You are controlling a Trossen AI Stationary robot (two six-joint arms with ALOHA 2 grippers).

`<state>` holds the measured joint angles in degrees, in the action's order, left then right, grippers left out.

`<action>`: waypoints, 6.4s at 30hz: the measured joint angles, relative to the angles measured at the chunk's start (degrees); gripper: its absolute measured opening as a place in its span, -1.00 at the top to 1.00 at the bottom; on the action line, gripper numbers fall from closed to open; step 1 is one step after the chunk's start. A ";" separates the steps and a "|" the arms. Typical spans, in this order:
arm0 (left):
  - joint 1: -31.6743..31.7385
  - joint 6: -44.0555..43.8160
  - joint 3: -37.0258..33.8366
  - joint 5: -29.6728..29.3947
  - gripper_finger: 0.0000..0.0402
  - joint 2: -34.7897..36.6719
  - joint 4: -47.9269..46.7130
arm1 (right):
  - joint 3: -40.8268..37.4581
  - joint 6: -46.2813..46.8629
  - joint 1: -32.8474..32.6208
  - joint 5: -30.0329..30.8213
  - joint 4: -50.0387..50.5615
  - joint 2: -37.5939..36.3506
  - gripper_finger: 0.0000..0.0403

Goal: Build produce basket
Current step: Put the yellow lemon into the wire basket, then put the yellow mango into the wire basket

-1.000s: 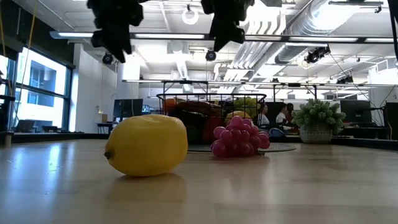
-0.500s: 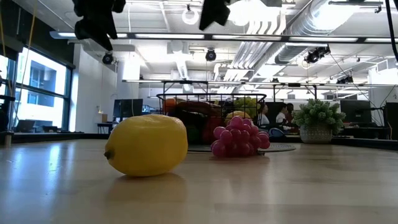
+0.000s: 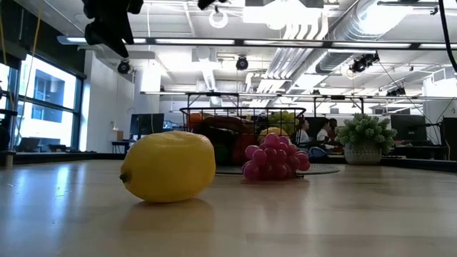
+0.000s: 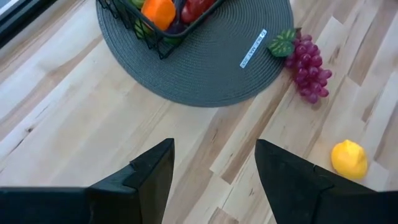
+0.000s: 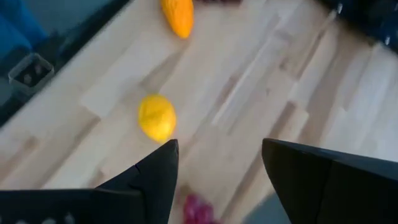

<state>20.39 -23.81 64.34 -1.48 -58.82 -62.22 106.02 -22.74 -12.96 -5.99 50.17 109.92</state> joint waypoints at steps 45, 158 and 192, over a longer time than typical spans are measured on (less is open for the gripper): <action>-0.29 -0.22 0.00 2.49 -0.05 -0.06 -0.59 | 0.00 -5.81 -4.39 -7.81 -12.65 18.57 -0.23; -11.14 -20.89 0.02 2.60 -0.05 -0.08 -0.92 | 0.02 9.78 37.30 8.51 24.01 4.55 -0.34; -49.38 -62.63 0.02 -0.88 -0.05 -18.06 3.86 | 0.02 27.95 36.37 8.62 25.81 -4.65 -0.40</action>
<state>-28.98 -86.45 64.36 -2.36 -76.88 -58.36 106.04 5.21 23.40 2.63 75.98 105.27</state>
